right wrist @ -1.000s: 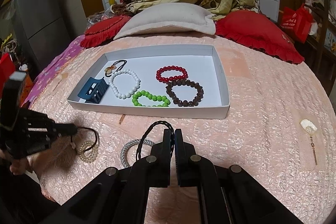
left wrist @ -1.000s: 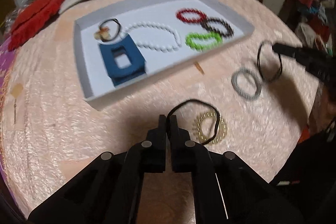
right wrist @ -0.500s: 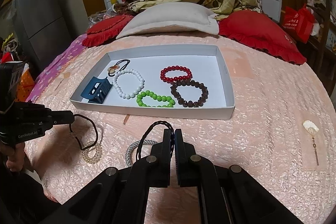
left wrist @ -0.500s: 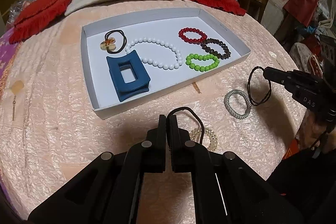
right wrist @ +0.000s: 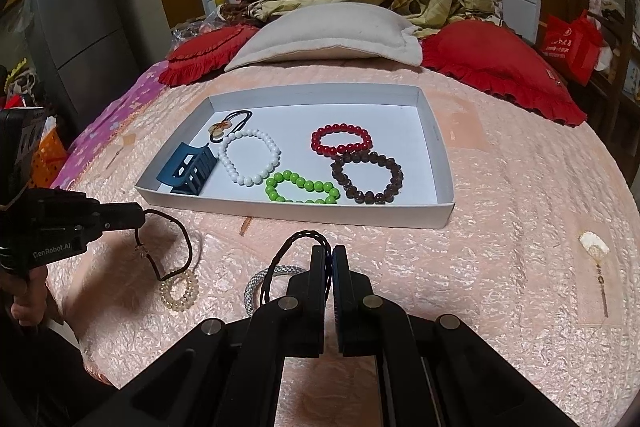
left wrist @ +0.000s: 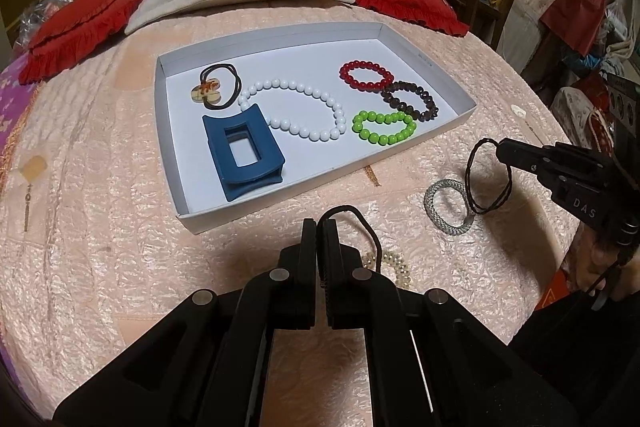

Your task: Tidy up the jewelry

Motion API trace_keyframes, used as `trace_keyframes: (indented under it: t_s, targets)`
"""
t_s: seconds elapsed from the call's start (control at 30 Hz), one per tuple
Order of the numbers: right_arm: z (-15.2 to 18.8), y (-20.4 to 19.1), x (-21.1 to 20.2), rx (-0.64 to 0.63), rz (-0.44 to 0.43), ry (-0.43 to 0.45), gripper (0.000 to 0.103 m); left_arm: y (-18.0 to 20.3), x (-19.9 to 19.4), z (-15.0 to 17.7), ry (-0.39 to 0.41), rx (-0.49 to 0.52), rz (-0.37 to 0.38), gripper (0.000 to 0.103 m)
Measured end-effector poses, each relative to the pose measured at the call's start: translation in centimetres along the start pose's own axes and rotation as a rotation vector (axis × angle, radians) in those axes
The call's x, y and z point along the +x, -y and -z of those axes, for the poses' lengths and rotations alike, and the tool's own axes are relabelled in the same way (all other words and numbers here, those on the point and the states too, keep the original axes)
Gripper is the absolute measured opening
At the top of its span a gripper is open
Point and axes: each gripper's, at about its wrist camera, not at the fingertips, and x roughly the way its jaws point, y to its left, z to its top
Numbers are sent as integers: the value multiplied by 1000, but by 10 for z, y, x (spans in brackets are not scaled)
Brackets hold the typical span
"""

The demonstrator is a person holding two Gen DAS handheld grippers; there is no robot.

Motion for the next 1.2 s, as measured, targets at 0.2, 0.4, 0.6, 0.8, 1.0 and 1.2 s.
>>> trace_keyframes:
  t_s: [0.2,0.4,0.6,0.8,1.0,1.2]
  targets:
    - [0,-1,1,-3,2,-4,3,1,2,0,-6,4,-7,2]
    - [0,0,1,-3,1,-2,3,1,3,0,-6,4,-9,2]
    - [0,0,1,-2,1,-2,3,0,5,-1,-7,0,-19,2]
    - [0,-1,0,-6,2,-2,3,1,5,-1,-5,1,-25,2]
    - [-1,-1,1,-5,3,-1,3,-2,3,-1,1,-9,-26,2]
    - [-5,-1,-2,5,1,15,3,-4,-5,-4,25,-27,-12,2]
